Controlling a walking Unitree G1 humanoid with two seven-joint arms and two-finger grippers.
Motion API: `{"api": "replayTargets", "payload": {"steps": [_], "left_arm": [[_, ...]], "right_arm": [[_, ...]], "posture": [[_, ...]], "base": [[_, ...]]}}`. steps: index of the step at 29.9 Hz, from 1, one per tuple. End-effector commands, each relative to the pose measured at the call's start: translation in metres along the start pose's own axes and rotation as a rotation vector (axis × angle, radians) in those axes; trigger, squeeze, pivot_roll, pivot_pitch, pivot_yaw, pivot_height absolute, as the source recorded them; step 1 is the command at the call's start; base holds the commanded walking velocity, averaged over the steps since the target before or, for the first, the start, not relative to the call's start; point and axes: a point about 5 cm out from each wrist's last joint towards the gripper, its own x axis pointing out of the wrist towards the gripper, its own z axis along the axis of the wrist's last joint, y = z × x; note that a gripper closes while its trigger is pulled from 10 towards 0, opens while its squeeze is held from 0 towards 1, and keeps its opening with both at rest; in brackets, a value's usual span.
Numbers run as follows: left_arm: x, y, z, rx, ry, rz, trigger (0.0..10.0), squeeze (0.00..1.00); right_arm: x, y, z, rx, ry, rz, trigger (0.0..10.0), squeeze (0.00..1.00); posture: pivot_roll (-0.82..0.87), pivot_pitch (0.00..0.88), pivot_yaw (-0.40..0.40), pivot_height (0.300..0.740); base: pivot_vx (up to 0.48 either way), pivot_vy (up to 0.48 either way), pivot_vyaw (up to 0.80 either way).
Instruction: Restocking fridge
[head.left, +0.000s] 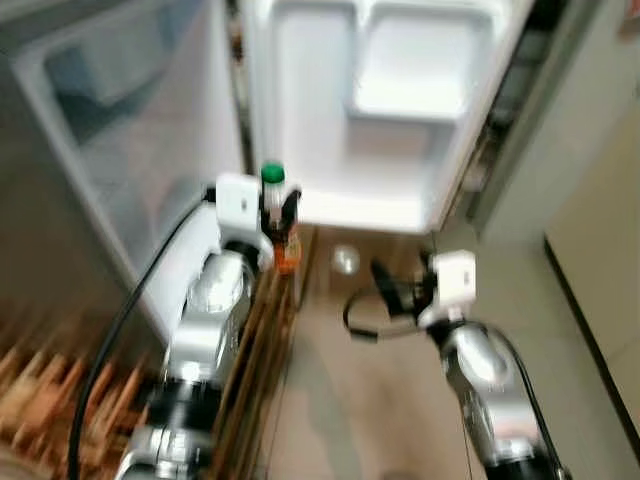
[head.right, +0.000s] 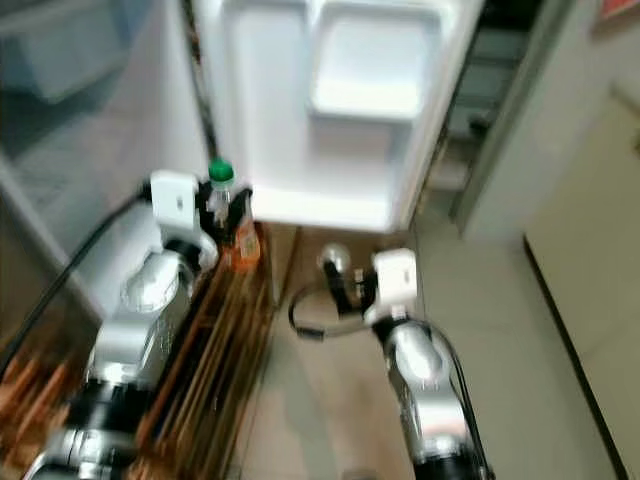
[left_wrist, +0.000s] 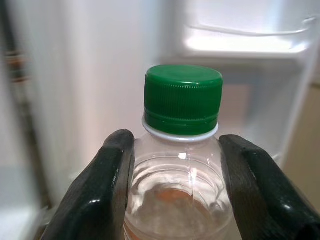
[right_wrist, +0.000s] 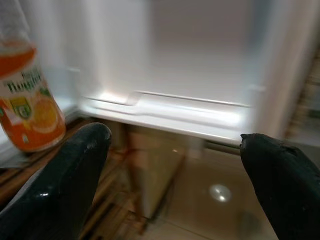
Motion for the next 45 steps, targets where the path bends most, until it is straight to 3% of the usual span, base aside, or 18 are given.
{"api": "replayTargets", "payload": {"steps": [1,9,15,28,33,35,38,42,44,45], "left_arm": [[0.006,-0.008,0.015,0.008,-0.056,-0.032,10.0,0.0],[0.01,-0.002,0.019,0.009,-0.062,0.012,10.0,0.0],[0.012,0.005,0.019,0.009,-0.051,0.064,10.0,0.0],[0.016,0.004,0.03,0.006,-0.118,0.095,10.0,0.0],[0.032,-0.004,0.031,-0.032,-0.143,0.127,10.0,0.0],[0.046,-0.021,0.034,-0.095,-0.174,0.128,10.0,0.0],[0.052,-0.032,0.036,-0.122,-0.194,0.127,10.0,0.0],[0.056,-0.035,0.035,-0.121,-0.194,0.149,10.0,0.0],[0.059,-0.033,0.038,-0.014,-0.232,0.191,10.0,0.0],[0.059,-0.033,0.038,-0.014,-0.232,0.191,10.0,0.0]], "right_arm": [[-0.001,-0.005,0.001,-0.003,-0.003,-0.015,10.0,0.0],[-0.002,-0.003,0.001,-0.001,-0.002,-0.009,10.0,0.0],[-0.003,-0.003,0.0,-0.005,0.001,-0.004,10.0,0.0],[-0.004,0.002,0.001,-0.016,0.003,0.02,10.0,0.0],[-0.004,0.002,0.007,0.017,-0.001,0.017,10.0,0.0],[-0.005,0.001,0.022,-0.023,-0.017,0.051,10.0,0.0],[-0.008,0.004,0.029,-0.054,-0.014,0.105,10.0,0.0],[-0.012,0.011,0.03,-0.08,0.009,0.187,10.0,0.0],[-0.02,0.021,0.029,-0.051,0.038,0.248,10.0,0.0],[-0.02,0.021,0.029,-0.051,0.038,0.248,10.0,0.0]], "posture": [[-0.15,0.0,0.027,0.74],[-0.15,0.0,0.031,0.74],[-0.15,0.0,0.03,0.74],[-0.16,0.0,0.023,0.74],[-0.21,0.0,0.008,0.74],[-0.28,0.0,-0.005,0.74],[-0.31,0.0,-0.009,0.74],[-0.34,0.0,-0.007,0.74],[-0.37,0.0,0.002,0.74],[-0.37,0.0,0.002,0.74]], "base": [[0.386,-0.281,0.0],[0.437,-0.068,0.0],[0.0,0.449,0.0],[0.0,0.0,0.0],[0.0,0.0,0.0],[0.0,0.0,0.0],[0.0,0.0,0.0],[0.0,0.0,0.0],[0.0,0.0,0.0],[0.0,0.0,0.0]]}}
